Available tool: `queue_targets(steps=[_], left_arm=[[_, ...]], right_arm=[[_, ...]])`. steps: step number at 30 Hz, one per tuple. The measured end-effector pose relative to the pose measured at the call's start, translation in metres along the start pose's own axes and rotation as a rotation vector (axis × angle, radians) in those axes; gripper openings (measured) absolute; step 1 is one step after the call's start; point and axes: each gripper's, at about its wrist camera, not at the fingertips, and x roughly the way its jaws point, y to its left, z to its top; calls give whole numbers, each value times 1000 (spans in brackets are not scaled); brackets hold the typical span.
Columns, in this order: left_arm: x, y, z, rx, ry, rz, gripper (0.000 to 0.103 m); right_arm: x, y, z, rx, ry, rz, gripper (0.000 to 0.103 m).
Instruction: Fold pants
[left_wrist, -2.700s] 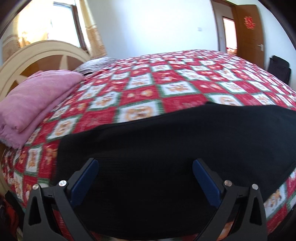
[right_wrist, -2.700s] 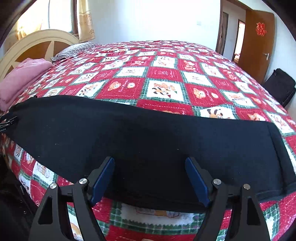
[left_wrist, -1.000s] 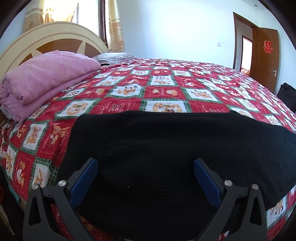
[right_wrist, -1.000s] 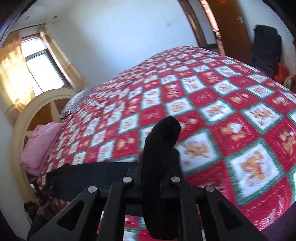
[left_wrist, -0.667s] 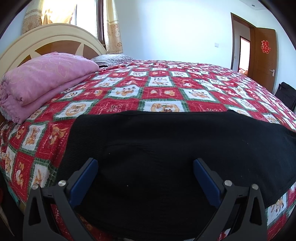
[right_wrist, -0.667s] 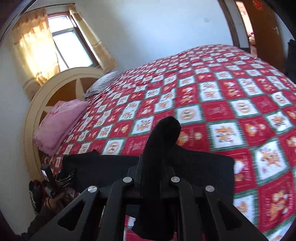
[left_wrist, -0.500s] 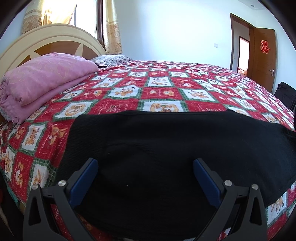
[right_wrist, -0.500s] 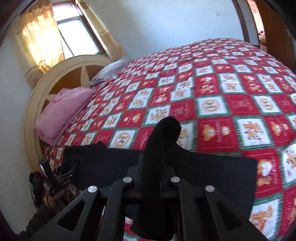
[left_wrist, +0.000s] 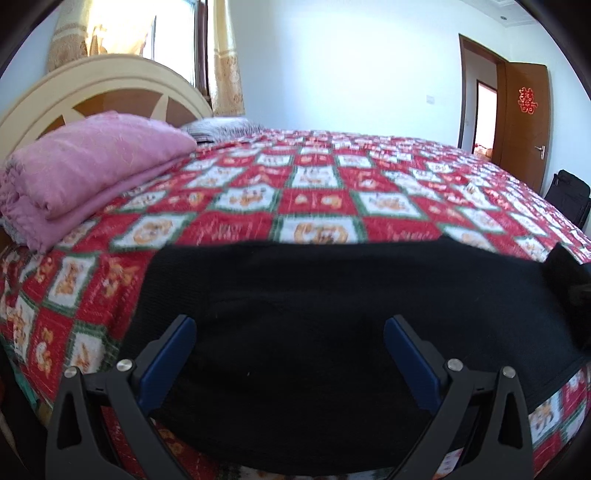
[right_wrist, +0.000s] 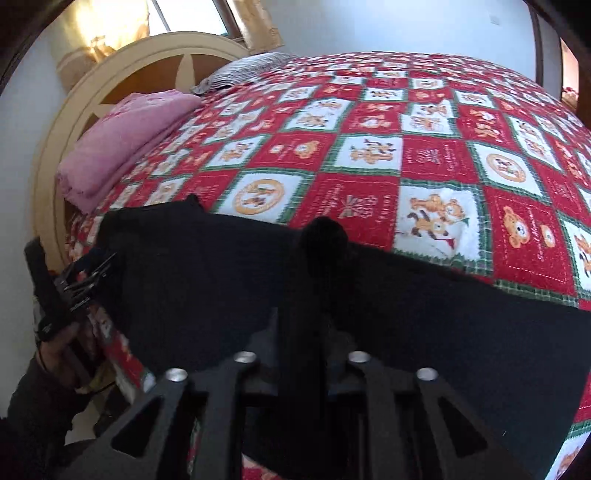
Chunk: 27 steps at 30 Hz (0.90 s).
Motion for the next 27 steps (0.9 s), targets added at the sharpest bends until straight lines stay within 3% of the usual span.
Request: queue_targets(steps=[1,2,5,8,13,16,20,22,27], left_arm=[[-4,-3,4,8,-10,-13,103],[-8,-7,7,20,-19,-29,103],[-18,-30,19,65,-33,-87,103],[-25,-59,26,104,-36,-177,103],[-18,-123,35,193,8,-310,103],[-11,-162,36,272,33,-375,103],[2,-188,35,302,68,-365,103],[7,-189,34,307,66,-302,103],[7,-158,34,182,67,-284,103]], right_arm=[[-8,1,-2,-1,-11,39,73],[-18,1,-5,-12,-25,67,73],[-50,-10,-15,-25,-68,25,73],[-84,-47,-26,55,-105,8,73],[-136,-122,-53,244,-212,-126,73],[-149,-141,-67,291,-251,-199,73],[-137,-104,-69,115,-228,-219,73],[-117,-71,-66,-1,-198,-198,70],[-60,2,-56,-242,-137,-139,64]])
